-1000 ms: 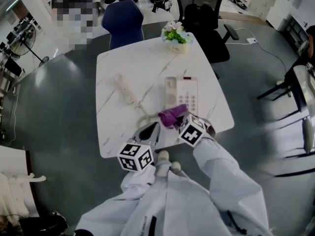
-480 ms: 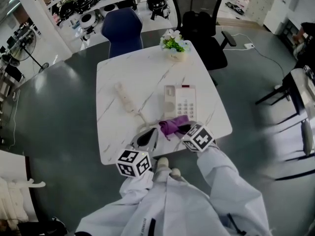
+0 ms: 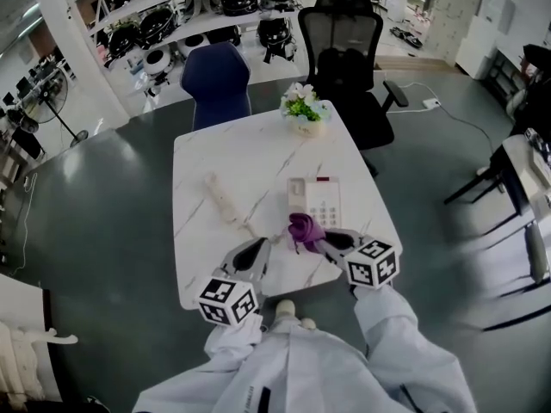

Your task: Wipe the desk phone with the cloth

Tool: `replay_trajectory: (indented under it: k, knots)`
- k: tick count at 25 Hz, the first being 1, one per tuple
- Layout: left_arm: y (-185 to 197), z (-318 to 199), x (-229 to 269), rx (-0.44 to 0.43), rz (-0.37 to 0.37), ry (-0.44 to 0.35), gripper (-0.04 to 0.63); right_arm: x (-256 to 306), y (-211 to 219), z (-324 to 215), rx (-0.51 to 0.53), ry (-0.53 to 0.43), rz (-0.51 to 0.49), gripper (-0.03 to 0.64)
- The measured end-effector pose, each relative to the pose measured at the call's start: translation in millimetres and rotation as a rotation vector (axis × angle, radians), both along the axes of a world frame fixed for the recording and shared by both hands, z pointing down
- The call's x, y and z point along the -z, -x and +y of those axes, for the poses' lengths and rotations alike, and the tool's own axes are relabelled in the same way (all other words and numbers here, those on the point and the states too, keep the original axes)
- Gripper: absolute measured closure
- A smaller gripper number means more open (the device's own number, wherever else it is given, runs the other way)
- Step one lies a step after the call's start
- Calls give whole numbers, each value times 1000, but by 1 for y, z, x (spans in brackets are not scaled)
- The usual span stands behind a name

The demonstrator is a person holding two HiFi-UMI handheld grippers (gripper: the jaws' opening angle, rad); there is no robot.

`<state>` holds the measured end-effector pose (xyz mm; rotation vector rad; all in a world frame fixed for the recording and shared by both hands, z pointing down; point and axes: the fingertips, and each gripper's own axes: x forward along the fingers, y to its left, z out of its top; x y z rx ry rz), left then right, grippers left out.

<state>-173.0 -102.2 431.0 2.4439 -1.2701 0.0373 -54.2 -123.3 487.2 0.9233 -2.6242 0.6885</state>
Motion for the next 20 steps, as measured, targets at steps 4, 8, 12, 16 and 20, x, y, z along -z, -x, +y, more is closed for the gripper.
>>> replay_trajectory:
  k: [4,8,12,16,20]
  knots:
    - [8,-7,15,13,1,-45,597,31,-10,-9,-63,-86,-100,584]
    - [15,-11,30,23,-3,-90,597,54,-17,-12,-105,-151,-178,584]
    - [23,-13,46,35,-6,-132,597,75,-24,-15,-150,-200,-246,584]
    - [34,-20,58,63,-11,-167,597,94,-32,-20,-191,-250,-274,584]
    - [42,-21,67,95,-18,-200,597,109,-42,-23,-237,-289,-303,585]
